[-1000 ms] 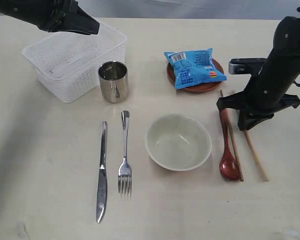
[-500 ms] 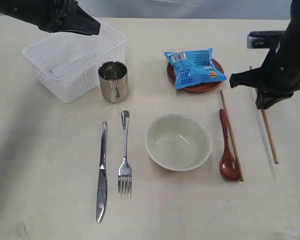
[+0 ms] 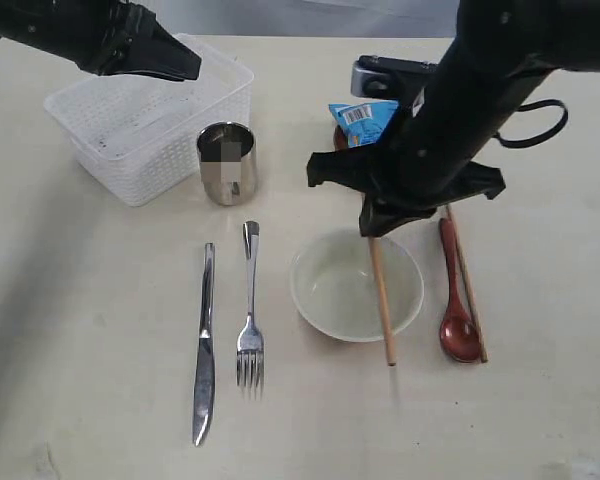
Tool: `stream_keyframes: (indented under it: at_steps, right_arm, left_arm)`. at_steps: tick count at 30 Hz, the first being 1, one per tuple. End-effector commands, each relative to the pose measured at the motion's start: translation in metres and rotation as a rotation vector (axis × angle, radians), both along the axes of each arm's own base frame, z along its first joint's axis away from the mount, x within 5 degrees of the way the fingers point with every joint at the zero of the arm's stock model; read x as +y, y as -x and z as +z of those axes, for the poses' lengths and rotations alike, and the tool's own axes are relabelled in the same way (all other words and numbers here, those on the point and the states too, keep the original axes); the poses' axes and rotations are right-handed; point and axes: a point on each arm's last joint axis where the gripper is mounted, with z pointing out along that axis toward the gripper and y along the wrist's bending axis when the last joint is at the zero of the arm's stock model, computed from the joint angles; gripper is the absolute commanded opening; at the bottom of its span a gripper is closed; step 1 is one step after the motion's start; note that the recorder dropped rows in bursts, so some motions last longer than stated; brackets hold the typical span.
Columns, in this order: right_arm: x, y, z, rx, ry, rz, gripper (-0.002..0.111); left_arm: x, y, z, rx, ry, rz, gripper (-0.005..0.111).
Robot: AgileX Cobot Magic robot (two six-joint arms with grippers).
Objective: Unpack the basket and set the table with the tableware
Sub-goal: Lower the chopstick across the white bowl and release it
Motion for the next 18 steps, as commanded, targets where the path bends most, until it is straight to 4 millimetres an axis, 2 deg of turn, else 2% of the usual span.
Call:
stream_keyframes:
  at_steps: [1, 7, 18]
  right_arm:
    - [0.016, -0.002, -0.011, 0.039, -0.041, -0.04, 0.0]
    - [0.02, -0.005, -0.029, 0.098, -0.03, -0.097, 0.0]
    - [0.02, -0.005, -0.029, 0.105, -0.028, -0.112, 0.0]
  left_arm:
    - [0.0, 0.001, 0.0, 0.001, 0.017, 0.004, 0.026]
    - [0.0, 0.001, 0.0, 0.002, 0.018, 0.001, 0.026]
    - [0.0, 0.001, 0.0, 0.002, 0.018, 0.001, 0.026]
